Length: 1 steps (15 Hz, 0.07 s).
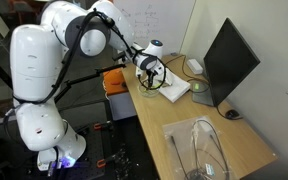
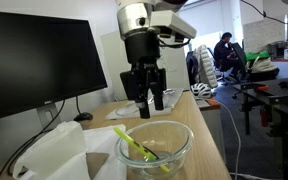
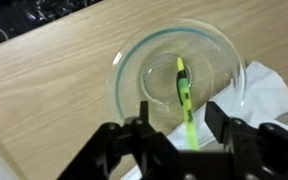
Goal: Put the yellow pen in the glass bowl
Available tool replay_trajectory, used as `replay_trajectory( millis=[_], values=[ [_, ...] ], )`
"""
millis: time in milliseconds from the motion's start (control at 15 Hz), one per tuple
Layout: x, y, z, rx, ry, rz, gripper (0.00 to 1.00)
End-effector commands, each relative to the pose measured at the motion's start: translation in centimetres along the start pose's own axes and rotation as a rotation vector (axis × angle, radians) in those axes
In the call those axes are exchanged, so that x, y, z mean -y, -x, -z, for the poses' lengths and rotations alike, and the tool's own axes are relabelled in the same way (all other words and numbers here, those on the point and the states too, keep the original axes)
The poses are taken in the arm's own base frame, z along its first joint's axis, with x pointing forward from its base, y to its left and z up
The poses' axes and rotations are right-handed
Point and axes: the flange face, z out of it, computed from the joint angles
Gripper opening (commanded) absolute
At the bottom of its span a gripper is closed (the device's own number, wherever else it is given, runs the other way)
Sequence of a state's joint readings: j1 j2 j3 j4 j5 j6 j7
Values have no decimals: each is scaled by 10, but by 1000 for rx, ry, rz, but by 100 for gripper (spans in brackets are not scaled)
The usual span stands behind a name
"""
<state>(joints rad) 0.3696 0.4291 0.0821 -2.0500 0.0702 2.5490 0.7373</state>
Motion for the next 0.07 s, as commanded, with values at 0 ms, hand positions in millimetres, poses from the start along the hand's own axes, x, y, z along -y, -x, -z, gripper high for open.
replay_trajectory(
  millis=[0],
  values=[
    [-9, -1, 29, 38, -25, 38, 95]
  ],
)
